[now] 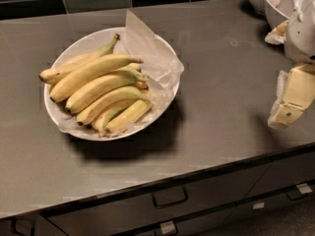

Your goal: Pick banana from white bowl

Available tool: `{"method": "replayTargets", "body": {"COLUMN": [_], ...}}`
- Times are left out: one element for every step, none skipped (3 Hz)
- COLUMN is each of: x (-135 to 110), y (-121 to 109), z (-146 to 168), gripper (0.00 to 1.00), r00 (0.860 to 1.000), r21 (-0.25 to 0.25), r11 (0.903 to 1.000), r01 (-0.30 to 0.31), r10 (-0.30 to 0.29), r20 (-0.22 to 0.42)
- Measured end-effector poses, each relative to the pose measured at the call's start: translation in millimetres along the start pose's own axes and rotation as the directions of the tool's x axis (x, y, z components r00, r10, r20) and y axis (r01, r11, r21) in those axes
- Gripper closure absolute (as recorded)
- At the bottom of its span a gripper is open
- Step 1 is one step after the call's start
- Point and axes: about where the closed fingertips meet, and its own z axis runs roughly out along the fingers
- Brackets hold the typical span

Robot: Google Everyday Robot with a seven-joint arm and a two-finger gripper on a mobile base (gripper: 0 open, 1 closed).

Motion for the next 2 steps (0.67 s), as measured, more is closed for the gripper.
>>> {"method": "replayTargets", "body": {"x": [-0.1,-16.4], "y": [0.0,-1.8], "z": [0.0,-4.0], "gripper": [0.00,0.00], "r00": [1.000,0.999], "r21": [0.000,0.016], "r11": [1.0000,0.9991], "r01": [0.000,0.040], "r10": [0.000,-0.040], "r20": [0.000,0.009]}}
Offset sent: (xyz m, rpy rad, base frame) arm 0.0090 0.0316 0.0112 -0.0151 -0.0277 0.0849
